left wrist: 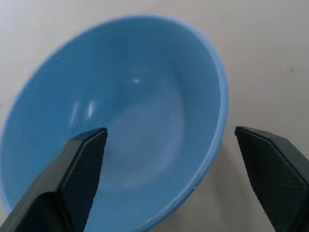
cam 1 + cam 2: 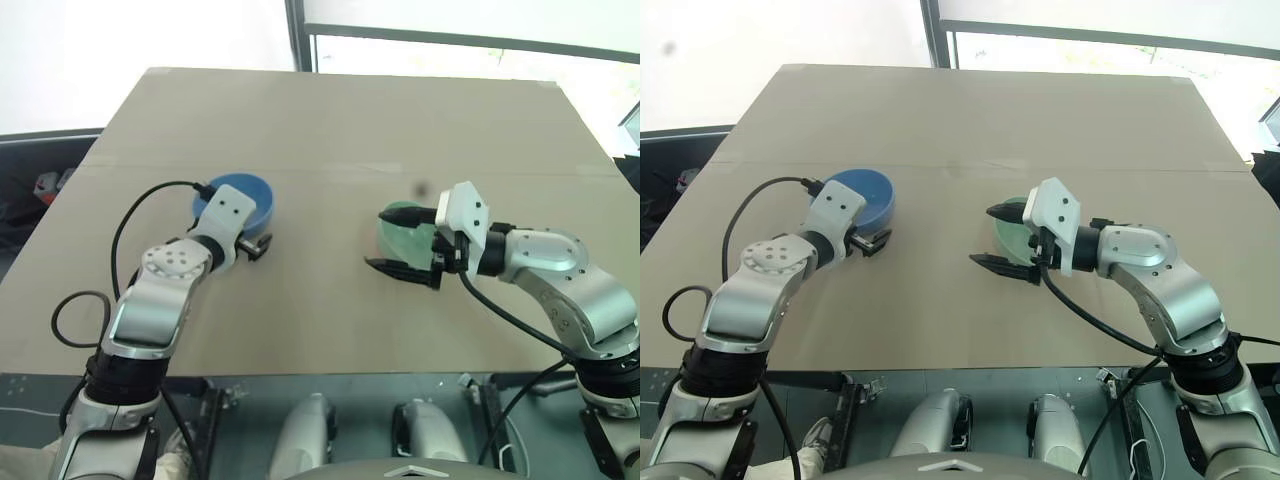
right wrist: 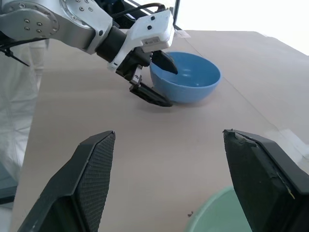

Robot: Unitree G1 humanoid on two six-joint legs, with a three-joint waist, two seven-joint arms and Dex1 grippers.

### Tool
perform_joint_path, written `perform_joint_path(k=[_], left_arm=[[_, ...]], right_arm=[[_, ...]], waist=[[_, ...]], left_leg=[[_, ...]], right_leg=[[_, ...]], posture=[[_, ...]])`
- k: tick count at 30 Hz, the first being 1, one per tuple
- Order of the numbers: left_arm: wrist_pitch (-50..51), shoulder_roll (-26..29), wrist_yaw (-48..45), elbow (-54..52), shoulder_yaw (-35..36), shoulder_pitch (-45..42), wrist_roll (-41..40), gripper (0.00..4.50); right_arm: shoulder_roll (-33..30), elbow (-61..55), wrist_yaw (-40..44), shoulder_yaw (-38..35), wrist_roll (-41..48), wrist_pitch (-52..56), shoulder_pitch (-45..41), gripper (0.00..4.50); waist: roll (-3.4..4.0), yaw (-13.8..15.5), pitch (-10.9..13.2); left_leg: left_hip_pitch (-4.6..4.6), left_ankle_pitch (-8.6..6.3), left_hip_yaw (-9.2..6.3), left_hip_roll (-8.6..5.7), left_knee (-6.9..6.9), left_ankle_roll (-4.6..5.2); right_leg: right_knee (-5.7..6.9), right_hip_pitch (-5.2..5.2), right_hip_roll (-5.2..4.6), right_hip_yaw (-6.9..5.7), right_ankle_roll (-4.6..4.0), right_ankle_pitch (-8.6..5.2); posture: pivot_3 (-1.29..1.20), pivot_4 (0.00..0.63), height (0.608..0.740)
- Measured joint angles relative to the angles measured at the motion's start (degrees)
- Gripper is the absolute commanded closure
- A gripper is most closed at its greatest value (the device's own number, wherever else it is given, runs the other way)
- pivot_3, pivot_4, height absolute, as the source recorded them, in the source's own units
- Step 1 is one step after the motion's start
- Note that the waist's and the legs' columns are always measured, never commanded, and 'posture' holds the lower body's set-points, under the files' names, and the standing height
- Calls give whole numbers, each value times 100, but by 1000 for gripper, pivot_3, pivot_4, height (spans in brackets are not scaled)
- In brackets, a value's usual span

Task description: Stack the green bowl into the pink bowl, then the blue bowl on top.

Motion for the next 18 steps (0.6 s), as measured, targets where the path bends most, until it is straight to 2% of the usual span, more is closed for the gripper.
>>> perform_joint_path(k=[2, 4, 5, 10, 11, 12, 18], left_arm=[[146, 23, -6, -1, -150, -136, 60, 725], [219, 39, -52, 2, -227, -215, 74, 1453], [233, 51, -69, 5, -246, -231, 76, 1977], [245, 122, -131, 7, -308, -245, 81, 3616], [244, 126, -158, 9, -321, -246, 86, 4141], [238, 133, -182, 20, -334, -264, 113, 4478], [168, 142, -247, 64, -371, -308, 119, 4478]], right_arm=[[2, 43, 1, 1, -9, -40, 0, 709], [10, 64, 0, 1, -9, -61, 0, 709], [11, 67, -1, 1, -9, -67, 0, 709], [10, 74, -53, -1, -13, -94, 0, 709], [10, 74, -84, -4, -14, -100, 0, 709], [10, 76, -99, -10, -16, -106, 1, 709], [10, 83, -232, -34, -61, -142, 2, 709]], waist=[[0, -4, 0], [0, -5, 0], [0, -5, 0], [0, 0, 1], [0, 2, 1], [0, 1, 1], [0, 1, 1]], left_leg=[[0, 0, 1, 0, 0, 0], [1, 1, 1, 1, -1, -1], [1, 1, 2, 1, -1, -1], [1, 1, 1, 2, 0, -2], [1, 1, 1, 2, 0, -2], [1, 1, 2, 1, 0, -2], [1, 1, 2, 1, 0, -2]], right_leg=[[-1, 0, 1, 0, 0, 0], [-1, 0, 1, 0, 0, 0], [-1, 0, 1, 0, 0, 0], [-1, -1, 1, 1, 0, 0], [-1, 0, 1, 1, 0, 0], [-1, 0, 0, 1, 0, 0], [-1, 0, 0, 1, 0, 0]], posture=[[0, 150, 740], [0, 150, 740], [0, 150, 740], [0, 150, 740], [0, 150, 740], [0, 150, 740], [0, 150, 740]])
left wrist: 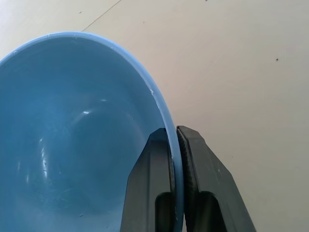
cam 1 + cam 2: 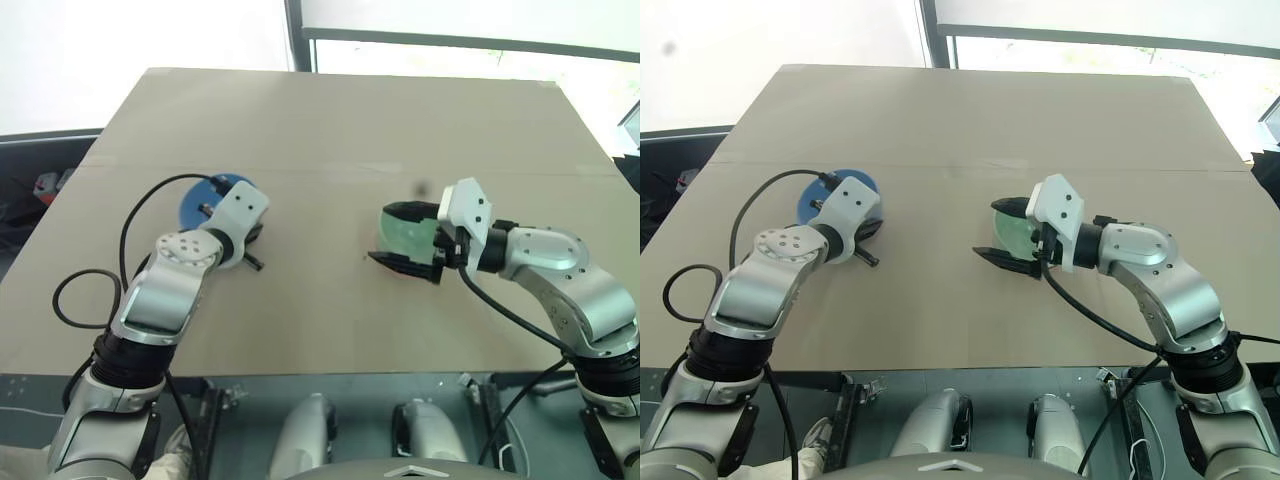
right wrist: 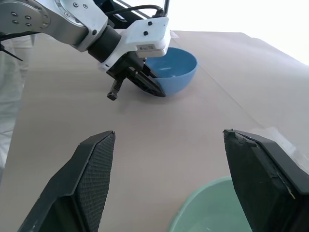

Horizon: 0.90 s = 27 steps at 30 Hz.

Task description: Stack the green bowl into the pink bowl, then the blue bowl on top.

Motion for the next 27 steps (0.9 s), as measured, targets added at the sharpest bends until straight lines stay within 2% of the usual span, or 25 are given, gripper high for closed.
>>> perform_joint_path(k=[10, 14, 15, 19, 20, 23, 27], left_arm=[[-1013, -70, -433, 85, 41, 7, -179, 4478], [-1875, -152, -878, 83, 126, 79, -461, 4478], [-2326, -356, -1095, -21, 208, 96, -699, 4478], [-2755, -445, -1405, -201, 223, -80, -984, 4478], [-2800, -575, -1616, -219, 237, -350, -1238, 4478], [-2835, -910, -1964, -28, 197, -888, -1633, 4478], [-3229, -1506, -2364, 755, -168, -1723, -1678, 4478]], right_arm=[[134, 95, -383, -52, -108, -50, 11, 709], [245, 96, -473, -114, -118, -168, 84, 709], [303, 91, -547, -236, -76, -185, 177, 709], [292, 52, -724, -644, 85, -154, 363, 709], [153, 8, -804, -1009, 140, -139, 529, 709], [-183, -113, -843, -1471, 179, -71, 951, 709], [-587, -346, -862, -2060, 170, -42, 1602, 709]], waist=[[0, 1, 0], [1, 0, 1], [-1, 17, 2], [-2, 22, 3], [-2, 30, 3], [-2, 63, 3], [-1, 68, 2]], left_leg=[[-1, 0, 0, 1, 0, 0], [-1, 0, 2, 1, 0, 0], [-7, 0, -3, 0, 2, 0], [-6, 0, -3, -3, 4, 0], [-6, 0, -4, -6, 7, 0], [-5, 0, -3, -12, 11, 1], [-1, 0, -1, -31, 13, 2]], right_leg=[[0, 0, -1, 0, 0, 0], [-1, -1, -1, 0, 0, 0], [-2, 0, -4, -6, 0, 0], [-1, 2, -7, -7, 0, 1], [-2, 3, -7, -8, 0, 0], [-3, 5, -8, -8, 1, 0], [-2, 6, -7, -4, 1, 0]], posture=[[0, 150, 740], [0, 150, 740], [0, 150, 740], [0, 150, 740], [0, 150, 740], [0, 150, 740], [0, 150, 740]])
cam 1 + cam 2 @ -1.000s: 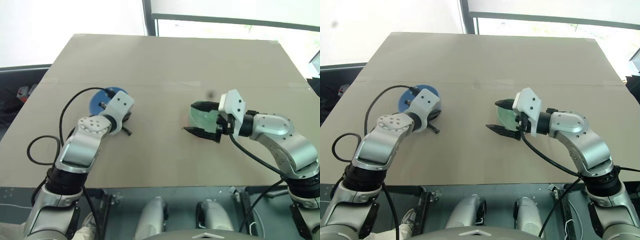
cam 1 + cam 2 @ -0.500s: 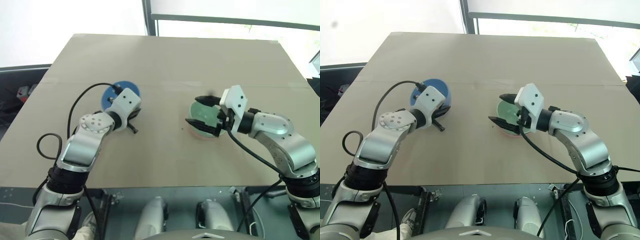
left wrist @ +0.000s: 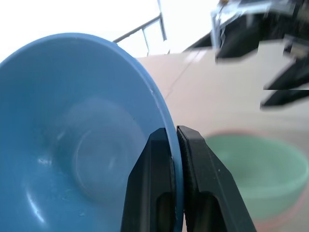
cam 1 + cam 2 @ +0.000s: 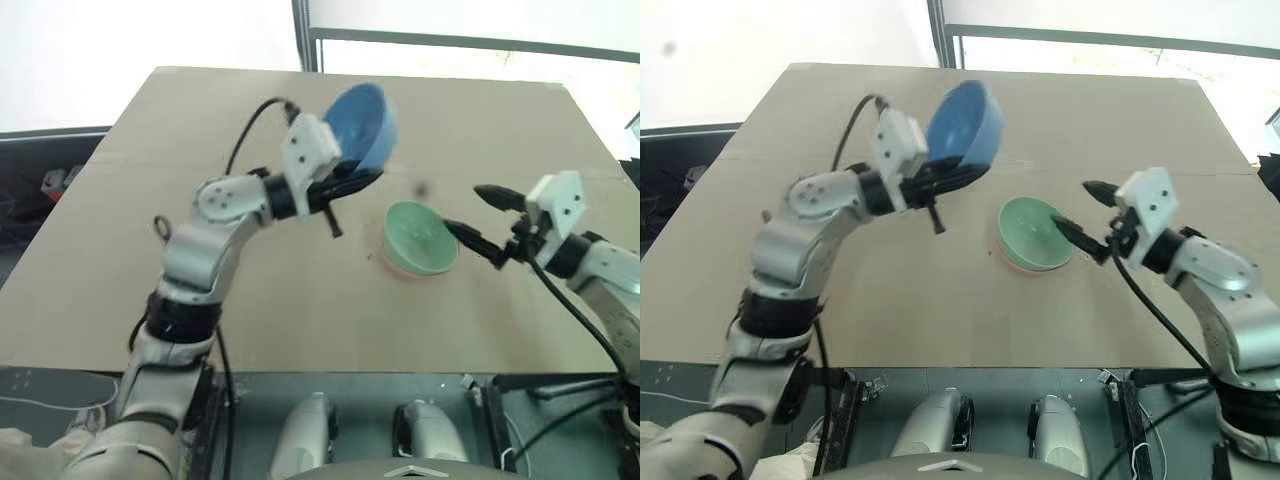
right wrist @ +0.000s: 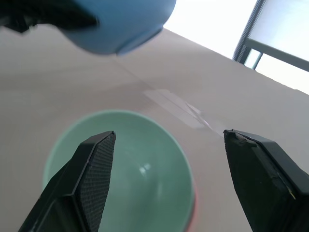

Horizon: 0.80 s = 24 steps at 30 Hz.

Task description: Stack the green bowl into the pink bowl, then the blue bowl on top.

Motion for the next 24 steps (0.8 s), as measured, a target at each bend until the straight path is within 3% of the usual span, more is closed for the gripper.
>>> perform_joint_path(k=[7, 8, 10, 15, 21, 24], left_arm=[[-966, -658, -1158, 1701, -970, -643, 345, 4478], [-1044, -678, -1278, 1872, -1024, -687, 383, 3679], [-1073, -688, -1625, 2216, -1039, -802, 378, 3125], [-1347, -633, -2059, 2704, -962, -1043, 389, 1231], [-1183, -546, -1852, 2664, -241, -1003, 72, 1231], [-1013, -133, -1647, 2276, 247, -450, -151, 1231]], right_arm=[[-80, -1019, -519, -492, -46, 256, 942, 709], [-59, -1125, -573, -491, -60, 276, 1024, 709], [-13, -1326, -735, -500, -86, 325, 1173, 709], [105, -1481, -1038, -493, -91, 396, 1195, 709], [266, -1349, -1240, -336, -393, 193, 1318, 709], [243, -877, -935, -290, -391, 53, 1385, 709]], waist=[[0, -64, 0], [0, -71, 0], [0, -73, 0], [0, -51, 0], [0, -65, 0], [2, -99, -1]], left_leg=[[1, 0, 4, 4, -2, 1], [2, -1, 5, 4, -1, 1], [2, -1, 5, 5, 0, 2], [-1, -2, 1, 5, 5, 4], [-3, -3, 1, 6, 5, 6], [7, -3, 8, 23, 3, 6]], right_leg=[[-2, -3, 5, 6, 1, -1], [-2, -3, 5, 9, 1, -1], [-1, -4, 5, 11, 1, -1], [-1, -4, 4, 10, 1, -1], [0, -4, 3, 11, 2, -1], [1, -3, 8, 18, 1, -1]], posture=[[0, 150, 740], [0, 150, 740], [0, 150, 740], [0, 150, 740], [0, 150, 740], [0, 150, 740]])
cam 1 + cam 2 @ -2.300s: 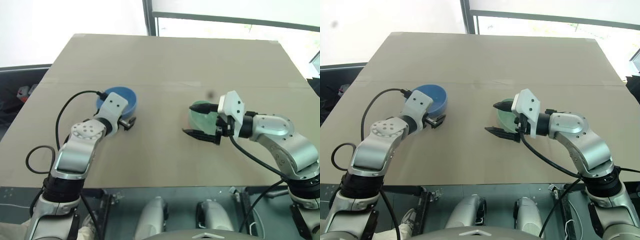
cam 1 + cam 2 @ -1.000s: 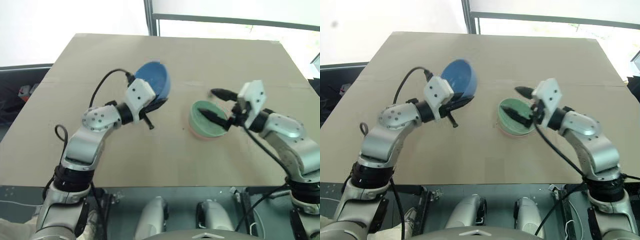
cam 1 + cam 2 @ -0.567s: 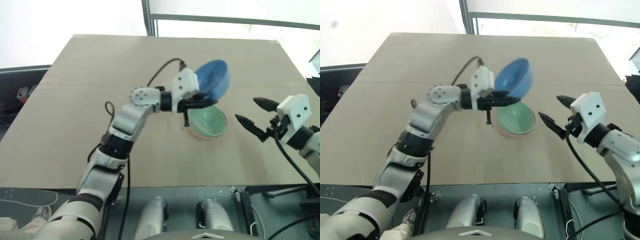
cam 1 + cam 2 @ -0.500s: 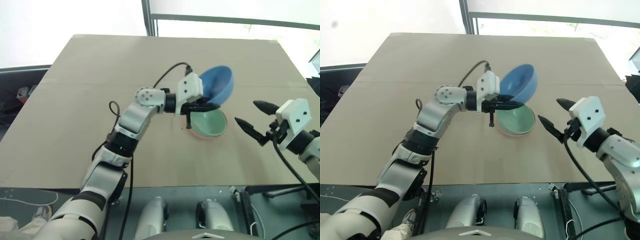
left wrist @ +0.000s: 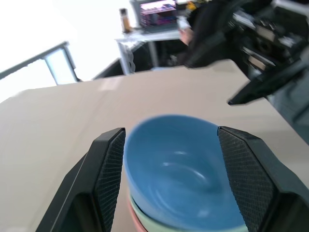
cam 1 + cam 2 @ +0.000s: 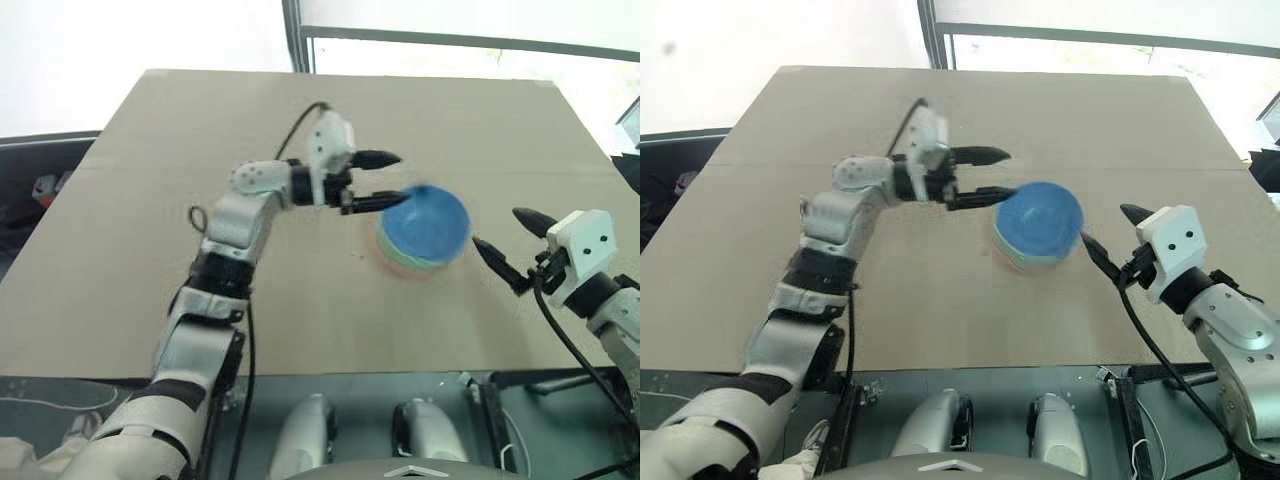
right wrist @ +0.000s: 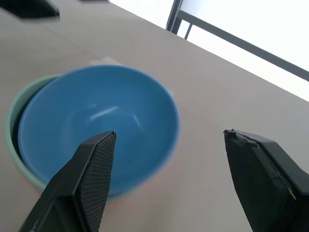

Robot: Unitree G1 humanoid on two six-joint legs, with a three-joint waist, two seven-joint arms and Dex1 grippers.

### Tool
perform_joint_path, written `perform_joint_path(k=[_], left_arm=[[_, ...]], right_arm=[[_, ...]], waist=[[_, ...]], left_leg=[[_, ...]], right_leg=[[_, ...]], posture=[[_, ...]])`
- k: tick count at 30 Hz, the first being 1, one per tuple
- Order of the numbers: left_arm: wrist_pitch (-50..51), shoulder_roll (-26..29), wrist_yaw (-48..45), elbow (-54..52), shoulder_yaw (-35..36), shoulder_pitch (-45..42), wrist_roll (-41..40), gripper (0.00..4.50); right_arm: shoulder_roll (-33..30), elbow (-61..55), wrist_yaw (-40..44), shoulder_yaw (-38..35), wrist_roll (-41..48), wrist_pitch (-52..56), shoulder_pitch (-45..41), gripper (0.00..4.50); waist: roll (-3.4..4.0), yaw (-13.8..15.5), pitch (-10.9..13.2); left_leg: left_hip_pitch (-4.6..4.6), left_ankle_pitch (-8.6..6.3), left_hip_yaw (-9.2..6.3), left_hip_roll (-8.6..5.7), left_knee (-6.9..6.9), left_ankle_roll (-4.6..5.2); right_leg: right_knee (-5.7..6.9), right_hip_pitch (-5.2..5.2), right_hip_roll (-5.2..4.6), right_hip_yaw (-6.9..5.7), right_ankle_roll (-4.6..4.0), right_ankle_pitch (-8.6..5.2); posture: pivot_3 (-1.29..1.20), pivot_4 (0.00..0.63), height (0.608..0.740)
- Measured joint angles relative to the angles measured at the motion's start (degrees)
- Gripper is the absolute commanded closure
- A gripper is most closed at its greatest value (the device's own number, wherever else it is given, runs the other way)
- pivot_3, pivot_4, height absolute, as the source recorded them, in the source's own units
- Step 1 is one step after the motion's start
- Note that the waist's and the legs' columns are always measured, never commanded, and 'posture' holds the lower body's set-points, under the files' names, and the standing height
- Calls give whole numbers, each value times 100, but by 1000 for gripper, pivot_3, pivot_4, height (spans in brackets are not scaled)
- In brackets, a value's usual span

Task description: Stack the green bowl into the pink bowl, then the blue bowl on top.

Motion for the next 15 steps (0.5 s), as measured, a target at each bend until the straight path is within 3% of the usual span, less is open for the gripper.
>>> perform_joint_path(k=[1, 2, 4, 8, 15], left_arm=[[30, 59, -12, -22, 23, 70, -14, 808], [307, 252, -23, -209, 229, 408, -193, 702], [560, 389, 130, -760, 609, 990, -504, 51], [989, 702, 701, -1756, 1223, 2090, -795, 51], [1780, 1649, 947, -3080, 2279, 3655, -1450, 51]], right_arm=[[-6, 59, 53, -1, 27, -5, 14, 334], [-95, 289, 360, -2, 139, -69, 82, 194], [-376, 633, 906, -28, 250, -260, 279, 0], [-680, 1423, 1562, -370, 292, -720, 364, 0], [-1185, 1790, 2313, -1404, 562, -857, 799, 0]], waist=[[0, -2, 0], [2, 14, 1], [1, 28, 1], [-1, 51, 2], [1, 43, 1]], left_leg=[[0, 0, 0, 1, 0, 0], [-1, 0, -1, 11, 1, -1], [-4, -1, -4, 12, 1, 1], [-7, -4, -5, 8, 10, 6], [6, -3, -6, 18, 11, 2]], right_leg=[[0, 0, 1, 0, 0, 0], [0, 0, 2, -2, 0, 0], [-1, 2, -2, -2, 0, 0], [-5, 4, -10, -4, 0, 1], [-1, 13, -5, -6, -2, 0]], posture=[[0, 150, 740], [0, 150, 740], [0, 150, 740], [0, 150, 740], [0, 150, 740]])
